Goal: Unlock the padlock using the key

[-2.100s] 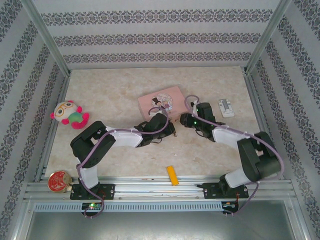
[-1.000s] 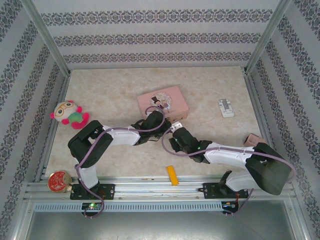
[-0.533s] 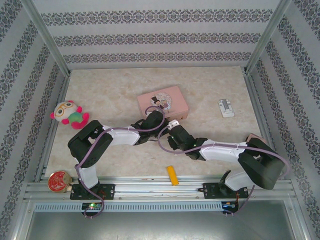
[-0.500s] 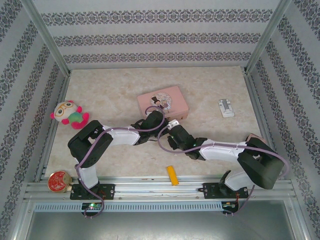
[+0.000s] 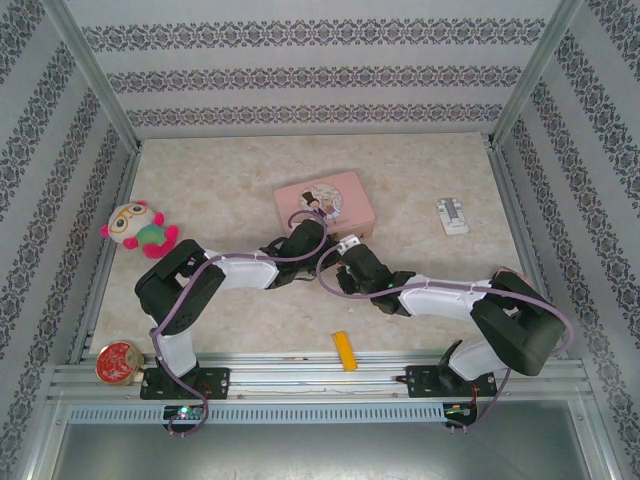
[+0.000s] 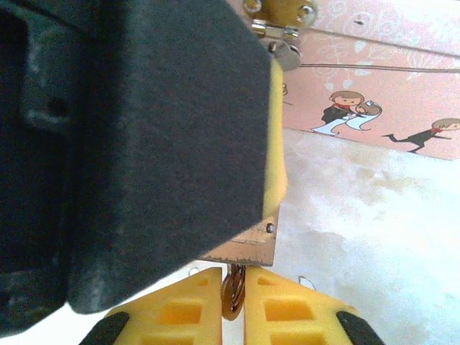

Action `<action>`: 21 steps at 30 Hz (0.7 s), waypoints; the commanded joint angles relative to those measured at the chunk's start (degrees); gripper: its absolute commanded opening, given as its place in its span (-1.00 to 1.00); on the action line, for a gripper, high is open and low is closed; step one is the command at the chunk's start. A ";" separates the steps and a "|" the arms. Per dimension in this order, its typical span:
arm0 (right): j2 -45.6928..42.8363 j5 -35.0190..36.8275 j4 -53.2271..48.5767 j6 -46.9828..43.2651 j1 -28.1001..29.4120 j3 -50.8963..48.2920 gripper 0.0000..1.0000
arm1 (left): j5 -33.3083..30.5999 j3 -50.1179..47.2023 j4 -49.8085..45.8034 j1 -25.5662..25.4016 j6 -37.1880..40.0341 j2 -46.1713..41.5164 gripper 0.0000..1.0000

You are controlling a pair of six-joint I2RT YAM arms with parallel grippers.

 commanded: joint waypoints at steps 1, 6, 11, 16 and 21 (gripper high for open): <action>-0.04 -3.89 3.37 0.71 -1.53 0.01 -0.83 | 2.20 -0.45 2.51 0.33 0.22 -1.16 -1.00; -0.46 -9.23 5.12 2.26 -4.19 -0.33 -0.93 | 3.12 -0.70 3.03 0.33 0.23 -1.14 -1.00; -1.20 -14.51 6.48 4.08 -7.28 -0.50 -0.97 | 3.75 -1.03 3.45 0.31 0.22 -1.28 -1.00; -1.79 -21.65 8.77 7.35 -11.36 -1.37 -1.00 | 4.19 -1.33 3.74 0.33 0.31 -1.55 -1.00; -1.73 -29.05 12.14 11.84 -15.80 -2.51 -1.00 | 4.62 -1.75 4.43 0.34 0.42 -1.74 -1.00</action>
